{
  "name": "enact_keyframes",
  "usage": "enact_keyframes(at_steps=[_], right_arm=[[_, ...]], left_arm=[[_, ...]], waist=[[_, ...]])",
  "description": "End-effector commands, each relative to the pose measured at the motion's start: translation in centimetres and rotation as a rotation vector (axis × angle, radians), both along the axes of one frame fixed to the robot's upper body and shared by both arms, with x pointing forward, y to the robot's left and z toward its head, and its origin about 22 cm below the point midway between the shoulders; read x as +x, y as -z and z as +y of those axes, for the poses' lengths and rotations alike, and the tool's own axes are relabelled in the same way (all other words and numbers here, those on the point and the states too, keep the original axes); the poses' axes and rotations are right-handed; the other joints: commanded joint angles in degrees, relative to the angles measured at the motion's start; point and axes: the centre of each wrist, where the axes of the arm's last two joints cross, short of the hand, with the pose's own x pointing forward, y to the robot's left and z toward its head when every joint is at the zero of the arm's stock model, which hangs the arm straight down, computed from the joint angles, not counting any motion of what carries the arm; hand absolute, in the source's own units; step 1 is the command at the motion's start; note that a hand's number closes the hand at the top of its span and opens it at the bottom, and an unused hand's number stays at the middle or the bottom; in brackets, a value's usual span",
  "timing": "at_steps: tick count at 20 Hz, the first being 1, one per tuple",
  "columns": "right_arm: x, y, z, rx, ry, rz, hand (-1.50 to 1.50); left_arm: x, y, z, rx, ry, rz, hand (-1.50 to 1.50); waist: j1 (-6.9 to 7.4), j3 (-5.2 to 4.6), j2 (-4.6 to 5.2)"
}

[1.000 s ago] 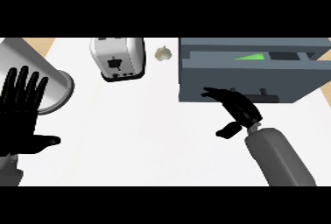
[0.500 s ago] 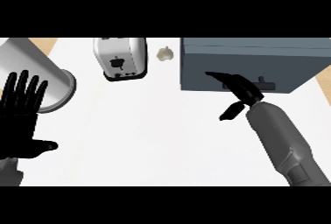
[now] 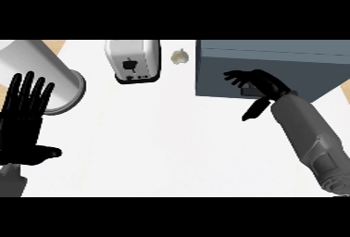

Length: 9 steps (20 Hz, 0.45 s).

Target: Pick up the cup, place it into the drawer and close the drawer

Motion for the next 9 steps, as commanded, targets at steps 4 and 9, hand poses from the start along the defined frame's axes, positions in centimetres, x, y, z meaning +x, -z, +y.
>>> enact_keyframes(at_steps=[4, 9], right_arm=[[1.5, -2.7, -1.4, -0.052, 0.14, 0.007, -1.5], [1.6, -2.9, -1.9, -0.041, 0.146, 0.014, -1.5]], left_arm=[[0.3, 0.7, -0.3, 0.014, 0.016, 0.005, -1.5], [0.1, 1.6, -0.6, 0.018, 0.001, 0.009, -1.5]], waist=[[1.37, 0.43, 2.2], [1.49, 0.41, 2.24]])
